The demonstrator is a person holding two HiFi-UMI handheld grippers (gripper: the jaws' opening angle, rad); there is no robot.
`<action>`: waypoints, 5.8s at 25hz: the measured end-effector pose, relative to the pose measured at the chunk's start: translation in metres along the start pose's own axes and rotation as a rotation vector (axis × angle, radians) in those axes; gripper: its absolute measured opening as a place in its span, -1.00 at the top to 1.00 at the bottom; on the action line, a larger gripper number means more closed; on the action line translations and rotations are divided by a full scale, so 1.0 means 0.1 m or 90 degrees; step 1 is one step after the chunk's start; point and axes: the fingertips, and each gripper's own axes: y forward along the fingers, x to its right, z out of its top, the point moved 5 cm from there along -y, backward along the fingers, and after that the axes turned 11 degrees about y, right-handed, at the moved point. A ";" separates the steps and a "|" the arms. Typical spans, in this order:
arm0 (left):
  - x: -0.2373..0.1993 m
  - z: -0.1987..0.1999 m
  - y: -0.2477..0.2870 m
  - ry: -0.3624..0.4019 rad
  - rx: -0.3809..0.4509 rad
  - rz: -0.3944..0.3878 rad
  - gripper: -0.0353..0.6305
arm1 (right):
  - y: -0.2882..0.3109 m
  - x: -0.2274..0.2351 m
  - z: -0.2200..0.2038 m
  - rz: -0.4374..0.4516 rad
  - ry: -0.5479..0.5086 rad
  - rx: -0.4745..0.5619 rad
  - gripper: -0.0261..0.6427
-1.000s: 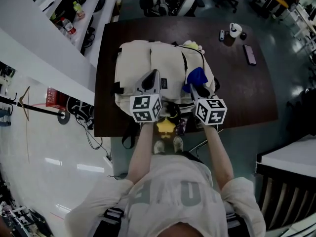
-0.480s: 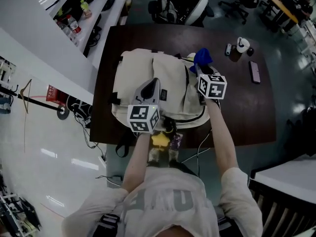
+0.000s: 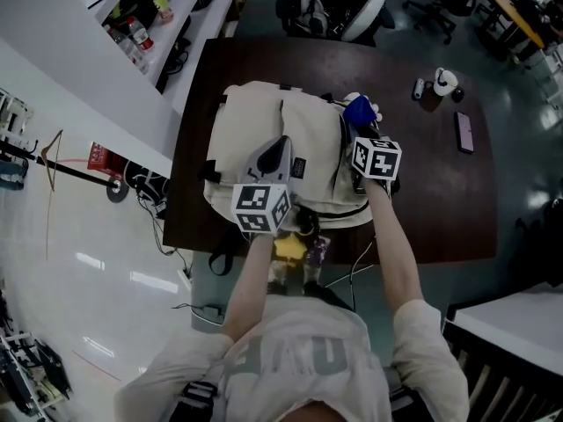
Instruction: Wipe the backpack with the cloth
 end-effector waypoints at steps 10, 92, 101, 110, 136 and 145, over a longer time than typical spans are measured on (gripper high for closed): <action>0.12 0.00 -0.08 0.008 0.009 -0.006 0.90 | -0.58 -0.13 -0.46 -0.024 0.000 -0.019 0.79; 1.03 -0.13 -0.38 0.025 -0.014 -0.125 0.90 | -1.49 0.03 -0.96 -0.048 0.076 0.004 0.79; 0.96 -0.11 -0.65 0.037 -0.004 -0.104 0.90 | -1.83 -0.09 -1.12 -0.053 0.085 0.015 0.79; 0.45 0.18 -1.51 0.088 0.020 0.025 0.90 | -2.46 -0.95 -0.71 0.101 0.050 0.140 0.79; -0.72 -0.23 -2.36 0.059 -0.019 0.054 0.90 | -1.27 -2.92 -1.02 0.204 -0.032 0.071 0.79; 0.49 -0.33 -1.61 0.049 -0.038 -0.049 0.90 | -1.70 -1.24 -1.24 0.077 0.000 0.043 0.79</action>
